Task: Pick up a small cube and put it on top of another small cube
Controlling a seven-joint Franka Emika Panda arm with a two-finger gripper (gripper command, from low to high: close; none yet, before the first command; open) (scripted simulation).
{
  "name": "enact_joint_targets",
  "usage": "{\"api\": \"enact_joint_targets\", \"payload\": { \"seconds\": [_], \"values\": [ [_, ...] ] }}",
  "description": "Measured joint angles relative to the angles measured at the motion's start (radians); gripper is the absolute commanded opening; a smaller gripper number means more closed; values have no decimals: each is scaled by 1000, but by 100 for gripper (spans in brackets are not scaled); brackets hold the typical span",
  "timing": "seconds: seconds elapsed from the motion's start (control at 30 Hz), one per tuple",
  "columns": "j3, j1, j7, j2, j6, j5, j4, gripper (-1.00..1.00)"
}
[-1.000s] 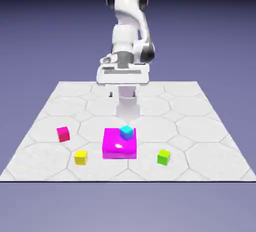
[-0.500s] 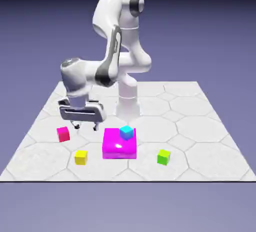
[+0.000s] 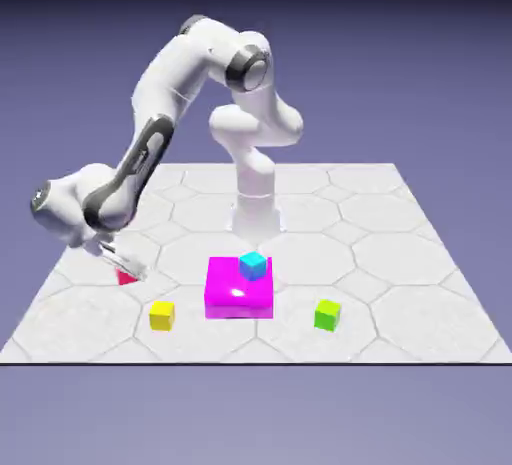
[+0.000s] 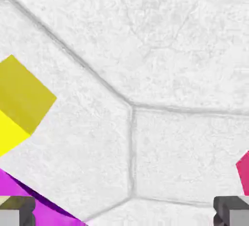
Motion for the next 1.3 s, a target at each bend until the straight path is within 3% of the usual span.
{"api": "enact_joint_targets", "payload": {
  "seconds": [0.7, 0.87, 0.9, 1.13, 1.3],
  "values": [
    [-448, -80, -190, 757, -806, 321, 509, 0],
    [-418, 10, -223, 779, -727, 356, 365, 0],
    [-410, 31, -230, 784, -708, 364, 330, -100],
    [-446, -80, -187, 755, -806, 321, 508, -100],
    [-265, -103, -51, 575, -726, 263, 394, -100]
  ]
}}
